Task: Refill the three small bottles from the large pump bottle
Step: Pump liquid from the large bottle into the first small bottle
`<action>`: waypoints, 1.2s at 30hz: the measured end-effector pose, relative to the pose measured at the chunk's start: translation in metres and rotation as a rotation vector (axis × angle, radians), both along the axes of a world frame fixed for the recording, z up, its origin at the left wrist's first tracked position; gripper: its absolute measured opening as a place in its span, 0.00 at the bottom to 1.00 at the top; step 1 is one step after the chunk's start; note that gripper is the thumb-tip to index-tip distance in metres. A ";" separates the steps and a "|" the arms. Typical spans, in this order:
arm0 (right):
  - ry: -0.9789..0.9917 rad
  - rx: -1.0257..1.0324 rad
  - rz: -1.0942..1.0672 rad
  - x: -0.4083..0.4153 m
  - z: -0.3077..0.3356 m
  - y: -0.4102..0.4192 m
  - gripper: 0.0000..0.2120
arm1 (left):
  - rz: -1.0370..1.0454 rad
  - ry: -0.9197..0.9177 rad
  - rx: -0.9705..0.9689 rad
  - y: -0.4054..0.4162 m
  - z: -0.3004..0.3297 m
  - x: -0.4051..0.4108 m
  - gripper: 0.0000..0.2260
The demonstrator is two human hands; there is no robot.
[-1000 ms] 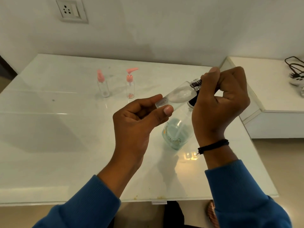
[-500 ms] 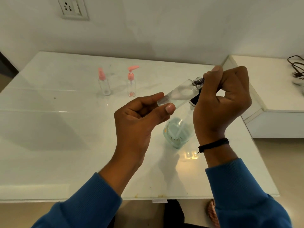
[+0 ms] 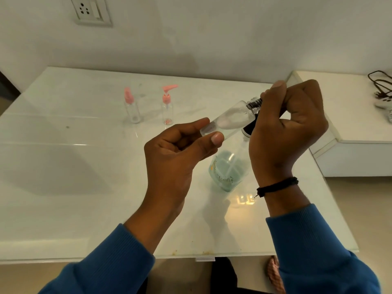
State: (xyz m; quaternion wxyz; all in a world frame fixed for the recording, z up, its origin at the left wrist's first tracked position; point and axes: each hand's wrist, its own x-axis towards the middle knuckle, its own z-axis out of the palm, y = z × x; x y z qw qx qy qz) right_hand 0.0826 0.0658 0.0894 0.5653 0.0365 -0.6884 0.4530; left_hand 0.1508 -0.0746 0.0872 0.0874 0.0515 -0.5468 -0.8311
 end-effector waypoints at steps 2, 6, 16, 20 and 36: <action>0.001 -0.010 -0.004 0.000 0.000 -0.002 0.18 | 0.003 0.002 0.001 0.000 0.000 0.000 0.20; -0.012 -0.009 0.002 0.000 -0.002 -0.001 0.18 | 0.003 0.000 0.020 0.001 -0.001 0.000 0.19; -0.011 -0.008 0.004 0.002 -0.003 -0.001 0.18 | 0.005 0.001 0.014 0.001 -0.002 0.001 0.20; -0.007 0.000 0.001 0.000 0.001 -0.002 0.19 | 0.006 0.007 -0.010 -0.001 -0.001 0.000 0.20; -0.015 -0.004 0.004 0.001 -0.001 0.000 0.19 | 0.005 0.002 -0.007 0.001 -0.001 0.001 0.19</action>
